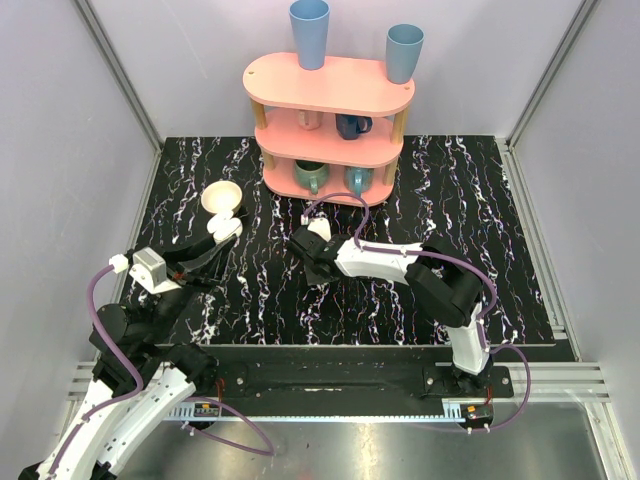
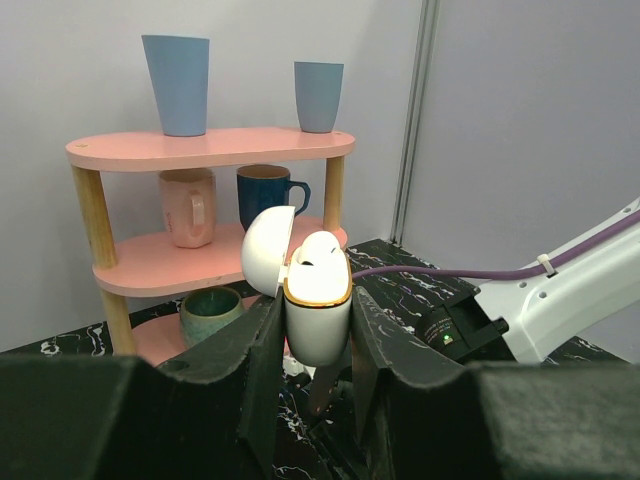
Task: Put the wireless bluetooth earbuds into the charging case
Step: Pick up the left earbud from the center of the board.
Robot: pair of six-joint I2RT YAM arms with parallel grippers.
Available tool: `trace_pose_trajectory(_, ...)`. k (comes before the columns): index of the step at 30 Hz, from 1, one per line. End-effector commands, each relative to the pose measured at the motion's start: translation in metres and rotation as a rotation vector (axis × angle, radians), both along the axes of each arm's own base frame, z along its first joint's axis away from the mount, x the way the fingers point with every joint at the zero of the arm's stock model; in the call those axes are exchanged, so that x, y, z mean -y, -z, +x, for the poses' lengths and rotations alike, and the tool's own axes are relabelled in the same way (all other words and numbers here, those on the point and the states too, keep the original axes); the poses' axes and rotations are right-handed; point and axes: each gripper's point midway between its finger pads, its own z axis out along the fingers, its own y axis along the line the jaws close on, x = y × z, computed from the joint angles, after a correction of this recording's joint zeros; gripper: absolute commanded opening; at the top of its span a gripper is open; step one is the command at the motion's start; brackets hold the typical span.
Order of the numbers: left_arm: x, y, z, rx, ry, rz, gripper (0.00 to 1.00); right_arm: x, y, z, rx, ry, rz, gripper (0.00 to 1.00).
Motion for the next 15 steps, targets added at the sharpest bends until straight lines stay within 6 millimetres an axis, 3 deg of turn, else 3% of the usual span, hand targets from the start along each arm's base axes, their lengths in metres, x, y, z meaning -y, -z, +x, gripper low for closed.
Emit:
trace_pose_trajectory(1,-0.0006,-0.0138,-0.0035,0.036,0.012,-0.045,0.0,0.0203,0.0204,-0.0113,-0.066,0.018,-0.087,0.39)
trace_pose_trajectory(15,0.0003,-0.0133,-0.0026,0.034,0.013,-0.042,0.0,0.0198,0.0184,-0.0158,-0.081,0.082,-0.05,0.43)
